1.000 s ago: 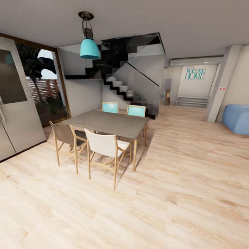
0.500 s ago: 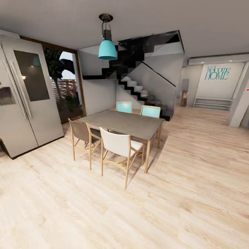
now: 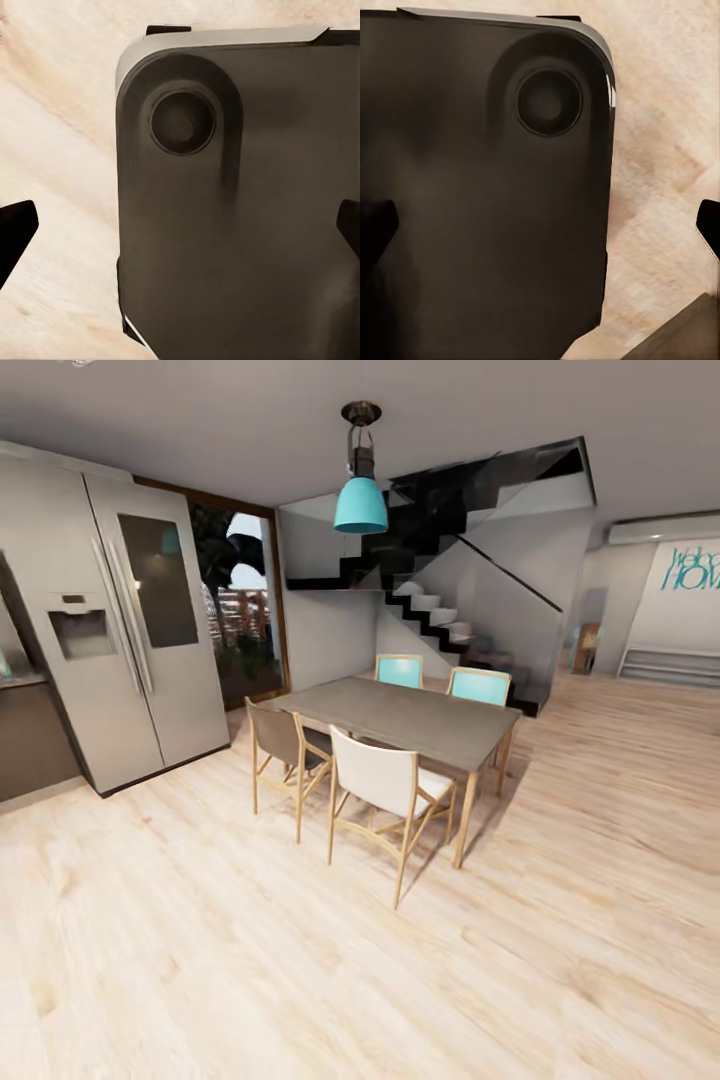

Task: In the kitchen, take the popcorn bag from the countertop, put it into the microwave, and heat it until the popcorn is cooked so the cooked popcorn ends up inside the bag.

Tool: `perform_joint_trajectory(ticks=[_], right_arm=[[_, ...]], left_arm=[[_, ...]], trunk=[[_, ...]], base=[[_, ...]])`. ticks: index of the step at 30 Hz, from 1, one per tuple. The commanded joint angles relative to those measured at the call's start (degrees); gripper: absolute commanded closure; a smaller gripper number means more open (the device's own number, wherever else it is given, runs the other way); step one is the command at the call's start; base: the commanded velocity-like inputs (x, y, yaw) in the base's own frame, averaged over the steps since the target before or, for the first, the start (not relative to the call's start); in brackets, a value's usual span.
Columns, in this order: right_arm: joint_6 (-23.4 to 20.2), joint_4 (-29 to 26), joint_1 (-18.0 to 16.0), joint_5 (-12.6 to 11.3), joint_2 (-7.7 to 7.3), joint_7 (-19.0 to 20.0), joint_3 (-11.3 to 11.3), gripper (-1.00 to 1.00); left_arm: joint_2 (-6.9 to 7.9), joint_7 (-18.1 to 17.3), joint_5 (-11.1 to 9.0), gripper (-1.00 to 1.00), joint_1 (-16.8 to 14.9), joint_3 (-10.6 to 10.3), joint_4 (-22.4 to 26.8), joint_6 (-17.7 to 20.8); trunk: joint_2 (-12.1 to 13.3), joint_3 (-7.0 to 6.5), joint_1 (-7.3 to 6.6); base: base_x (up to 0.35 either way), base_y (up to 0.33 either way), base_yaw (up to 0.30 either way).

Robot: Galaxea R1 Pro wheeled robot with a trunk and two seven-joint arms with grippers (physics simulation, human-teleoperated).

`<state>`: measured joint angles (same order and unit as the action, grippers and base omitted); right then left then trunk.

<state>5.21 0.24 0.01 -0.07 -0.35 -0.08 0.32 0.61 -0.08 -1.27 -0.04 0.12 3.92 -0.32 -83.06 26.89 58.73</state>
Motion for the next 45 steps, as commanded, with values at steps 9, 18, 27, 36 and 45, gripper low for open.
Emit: perform_joint_trajectory(ticks=[9, 18, 27, 36, 45], right_arm=[[0.35, 0.03, -0.01, -0.08, 0.0, -0.01, 0.02, -1.0], [0.3, 0.27, -0.01, -0.02, -0.01, -0.01, 0.08, -1.0], [0.51, 0.29, -0.01, -0.03, 0.0, -0.01, 0.03, -1.0], [0.51, 0.29, 0.0, -0.1, -0.01, -0.01, 0.03, -1.0], [0.5, 0.29, 0.0, -0.1, -0.01, -0.01, 0.04, -1.0]], left_arm=[[0.0, -0.01, -0.13, -1.0, 0.02, 0.01, 0.04, -0.03], [0.0, -0.01, -0.13, -1.0, 0.01, -0.02, 0.04, -0.03], [0.0, -0.01, -0.13, -1.0, 0.01, 0.01, 0.04, -0.03], [0.0, -0.01, -0.13, -1.0, 0.0, -0.03, 0.04, -0.03], [0.0, -0.01, -0.13, -1.0, -0.01, -0.01, 0.04, -0.03]], trunk=[[-0.02, 0.04, 0.0], [-0.02, 0.04, 0.0], [-0.02, 0.04, 0.0], [-0.02, 0.04, 0.0], [-0.02, 0.04, 0.0]], base=[[0.0, 0.0, 0.273], [0.0, 0.0, 0.273], [0.0, 0.0, 0.273], [0.0, 0.0, 0.273], [0.0, 0.0, 0.273]])
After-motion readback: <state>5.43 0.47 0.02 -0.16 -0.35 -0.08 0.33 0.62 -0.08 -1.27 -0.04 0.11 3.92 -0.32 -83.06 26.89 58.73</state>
